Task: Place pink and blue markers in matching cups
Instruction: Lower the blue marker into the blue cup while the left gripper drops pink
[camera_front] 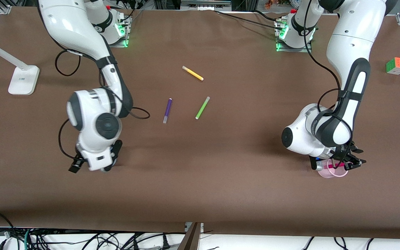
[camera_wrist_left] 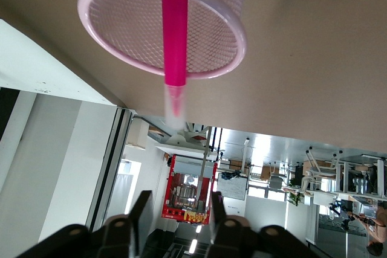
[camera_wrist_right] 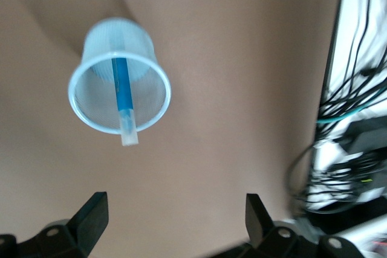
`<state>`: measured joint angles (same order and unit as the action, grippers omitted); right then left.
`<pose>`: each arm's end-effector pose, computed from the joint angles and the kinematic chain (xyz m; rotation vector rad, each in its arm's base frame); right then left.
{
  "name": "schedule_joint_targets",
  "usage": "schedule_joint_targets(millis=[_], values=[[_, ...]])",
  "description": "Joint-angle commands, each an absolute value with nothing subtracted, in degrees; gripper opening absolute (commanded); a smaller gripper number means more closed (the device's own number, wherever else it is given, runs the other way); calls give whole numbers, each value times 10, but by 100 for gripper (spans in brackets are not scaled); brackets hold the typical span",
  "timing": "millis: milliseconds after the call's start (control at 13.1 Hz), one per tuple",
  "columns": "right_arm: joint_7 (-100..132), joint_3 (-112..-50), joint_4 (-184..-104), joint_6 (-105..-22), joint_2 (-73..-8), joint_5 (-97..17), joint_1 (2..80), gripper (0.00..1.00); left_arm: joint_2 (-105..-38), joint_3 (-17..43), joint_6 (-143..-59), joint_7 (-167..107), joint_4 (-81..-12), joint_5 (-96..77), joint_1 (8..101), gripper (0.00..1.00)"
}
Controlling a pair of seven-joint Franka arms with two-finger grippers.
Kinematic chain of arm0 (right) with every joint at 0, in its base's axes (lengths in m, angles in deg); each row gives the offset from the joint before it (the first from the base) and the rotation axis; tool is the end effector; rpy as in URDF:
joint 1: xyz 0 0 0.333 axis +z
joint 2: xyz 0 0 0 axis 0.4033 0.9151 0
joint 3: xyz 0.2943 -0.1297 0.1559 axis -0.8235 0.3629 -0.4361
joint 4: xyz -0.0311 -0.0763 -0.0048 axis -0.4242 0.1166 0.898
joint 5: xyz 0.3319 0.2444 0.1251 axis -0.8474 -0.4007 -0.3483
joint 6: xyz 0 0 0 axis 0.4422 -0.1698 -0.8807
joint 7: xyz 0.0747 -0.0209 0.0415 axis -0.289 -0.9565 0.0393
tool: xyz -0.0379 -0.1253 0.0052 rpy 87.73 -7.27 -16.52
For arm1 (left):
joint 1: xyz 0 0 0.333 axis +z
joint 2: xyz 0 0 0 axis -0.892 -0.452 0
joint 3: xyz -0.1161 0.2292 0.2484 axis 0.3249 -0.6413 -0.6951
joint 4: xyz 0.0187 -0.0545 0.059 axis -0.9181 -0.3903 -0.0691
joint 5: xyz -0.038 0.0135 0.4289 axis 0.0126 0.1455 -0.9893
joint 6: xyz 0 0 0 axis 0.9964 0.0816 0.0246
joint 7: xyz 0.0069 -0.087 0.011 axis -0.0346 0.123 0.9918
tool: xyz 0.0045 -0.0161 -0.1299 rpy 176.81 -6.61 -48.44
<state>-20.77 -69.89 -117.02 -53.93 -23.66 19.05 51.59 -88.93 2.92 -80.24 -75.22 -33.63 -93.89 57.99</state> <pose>0.7746 0.1739 0.3577 2.2151 1.3771 -0.3002 0.7464 -0.0389 0.2356 -1.4962 1.3626 0.8248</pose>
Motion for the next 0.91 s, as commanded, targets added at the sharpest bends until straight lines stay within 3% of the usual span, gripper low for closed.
schedule_joint_targets(millis=[0, 229, 457, 686, 838], values=[[-130, -652, -1164, -529, -265, 40, 514, 100, -869, 32, -802, -757, -324, -876, 578, 100], [-75, -594, -1164, -488, -285, -119, 509, 100, -833, 33, -796, -757, -286, -694, 579, 100], [-18, -561, -1165, -448, -299, -174, 509, 100, -794, 32, -759, -756, -240, -536, 582, 100], [86, -568, -1168, -424, -321, -177, 509, 100, -763, 28, -698, -699, -179, -407, 592, 100], [160, -609, -1195, -406, -368, -166, 482, 100, -729, 19, -686, -615, -172, -332, 599, 100]])
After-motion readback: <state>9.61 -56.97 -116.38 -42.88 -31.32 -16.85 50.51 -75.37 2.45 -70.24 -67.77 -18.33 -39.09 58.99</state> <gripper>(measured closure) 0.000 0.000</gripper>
